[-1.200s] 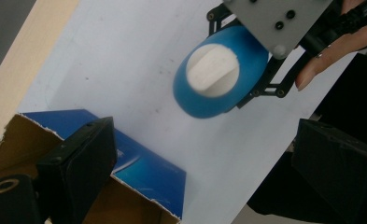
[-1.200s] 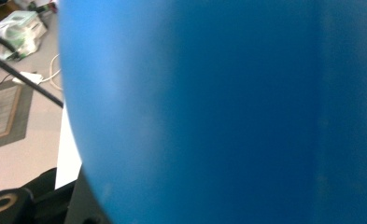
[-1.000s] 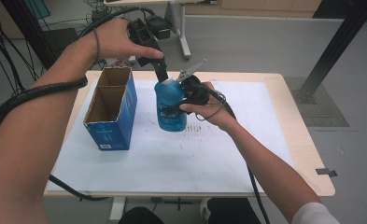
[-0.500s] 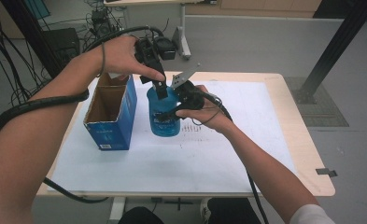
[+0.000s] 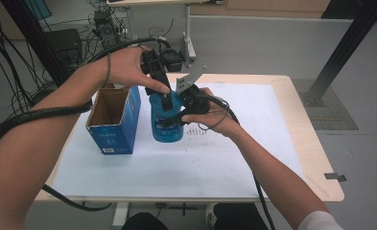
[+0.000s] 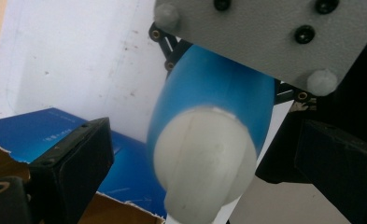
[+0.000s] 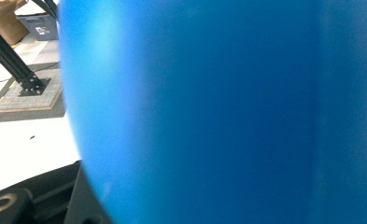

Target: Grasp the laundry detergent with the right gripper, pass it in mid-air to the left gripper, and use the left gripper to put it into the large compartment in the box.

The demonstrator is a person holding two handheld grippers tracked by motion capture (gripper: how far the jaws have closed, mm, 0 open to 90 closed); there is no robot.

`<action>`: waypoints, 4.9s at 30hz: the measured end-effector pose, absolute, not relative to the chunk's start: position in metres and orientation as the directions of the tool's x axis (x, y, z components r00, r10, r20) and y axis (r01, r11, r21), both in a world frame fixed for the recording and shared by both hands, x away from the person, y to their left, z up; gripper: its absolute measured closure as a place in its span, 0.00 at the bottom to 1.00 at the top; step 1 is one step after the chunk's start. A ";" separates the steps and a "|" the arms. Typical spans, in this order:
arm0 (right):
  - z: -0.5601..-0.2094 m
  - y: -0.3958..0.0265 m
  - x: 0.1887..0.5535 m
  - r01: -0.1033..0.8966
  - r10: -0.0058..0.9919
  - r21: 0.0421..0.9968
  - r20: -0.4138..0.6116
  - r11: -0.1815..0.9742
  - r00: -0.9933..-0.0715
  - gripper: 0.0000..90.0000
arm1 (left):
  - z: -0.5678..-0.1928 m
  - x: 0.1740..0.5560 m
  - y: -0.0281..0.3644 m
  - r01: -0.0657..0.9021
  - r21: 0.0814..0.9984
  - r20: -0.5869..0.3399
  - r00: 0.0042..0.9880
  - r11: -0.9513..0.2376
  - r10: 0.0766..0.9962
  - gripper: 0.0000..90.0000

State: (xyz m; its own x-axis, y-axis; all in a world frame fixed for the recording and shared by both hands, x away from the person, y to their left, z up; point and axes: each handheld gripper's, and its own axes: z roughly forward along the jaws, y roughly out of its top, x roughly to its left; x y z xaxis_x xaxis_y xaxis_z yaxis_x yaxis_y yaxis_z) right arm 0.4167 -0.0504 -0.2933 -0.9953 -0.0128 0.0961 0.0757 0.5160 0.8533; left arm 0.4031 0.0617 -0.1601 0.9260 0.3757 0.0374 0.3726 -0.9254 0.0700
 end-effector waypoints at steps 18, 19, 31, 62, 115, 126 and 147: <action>-0.289 -0.054 0.414 0.042 -0.053 0.861 0.080 0.507 -0.995 0.48 | -0.171 0.401 0.055 0.328 0.042 0.001 0.944 -0.944 0.329 0.06; -0.289 -0.054 0.414 0.040 -0.054 0.862 0.078 0.506 -0.996 0.48 | -0.171 0.402 0.055 0.326 0.041 0.002 0.945 -0.944 0.326 0.06; -0.285 -0.054 0.412 0.029 -0.071 0.869 0.073 0.494 -0.995 0.48 | -0.173 0.401 0.050 0.316 0.030 0.010 0.949 -0.948 0.316 0.06; -0.284 -0.055 0.414 0.028 -0.066 0.871 0.069 0.490 -0.995 0.48 | -0.174 0.402 0.050 0.314 0.029 0.018 0.949 -0.949 0.314 0.06; -0.282 -0.059 0.415 0.024 -0.049 0.869 0.056 0.494 -0.997 0.48 | -0.170 0.402 0.048 0.307 0.045 0.021 0.951 -0.951 0.308 0.07; -0.281 -0.060 0.416 0.023 -0.048 0.872 0.053 0.490 -0.997 0.48 | -0.171 0.402 0.047 0.305 0.045 0.016 0.952 -0.951 0.306 0.07; -0.280 -0.062 0.415 0.029 -0.042 0.872 0.057 0.489 -0.997 0.48 | -0.170 0.401 0.044 0.301 0.050 0.019 0.953 -0.952 0.303 0.07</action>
